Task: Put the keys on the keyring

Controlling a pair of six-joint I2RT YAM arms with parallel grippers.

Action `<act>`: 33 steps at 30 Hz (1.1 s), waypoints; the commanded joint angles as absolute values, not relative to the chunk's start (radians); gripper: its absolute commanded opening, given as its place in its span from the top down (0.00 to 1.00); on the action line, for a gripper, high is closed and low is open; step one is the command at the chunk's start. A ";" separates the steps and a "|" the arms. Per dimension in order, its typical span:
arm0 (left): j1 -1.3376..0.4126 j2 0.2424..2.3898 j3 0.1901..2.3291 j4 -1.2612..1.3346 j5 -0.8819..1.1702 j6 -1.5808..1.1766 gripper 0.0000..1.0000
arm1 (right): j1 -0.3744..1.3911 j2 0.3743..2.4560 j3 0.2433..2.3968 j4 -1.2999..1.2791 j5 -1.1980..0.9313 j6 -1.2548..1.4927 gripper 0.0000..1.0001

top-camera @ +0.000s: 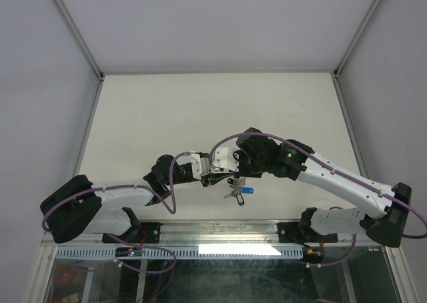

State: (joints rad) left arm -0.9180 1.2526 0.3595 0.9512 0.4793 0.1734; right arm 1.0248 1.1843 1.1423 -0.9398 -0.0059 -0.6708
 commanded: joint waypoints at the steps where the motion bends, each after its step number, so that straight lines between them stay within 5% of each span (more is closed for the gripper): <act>1: -0.934 1.281 0.410 0.985 0.501 0.191 0.67 | 1.037 1.169 1.174 -0.857 -0.016 -0.654 1.00; 25: -0.948 1.347 0.457 0.893 0.485 0.265 0.77 | 1.048 1.132 1.131 -0.769 -0.079 -0.648 1.00; 33: -0.948 1.324 0.359 1.103 0.461 0.203 0.77 | 1.048 1.087 1.096 -0.737 -0.082 -0.641 1.00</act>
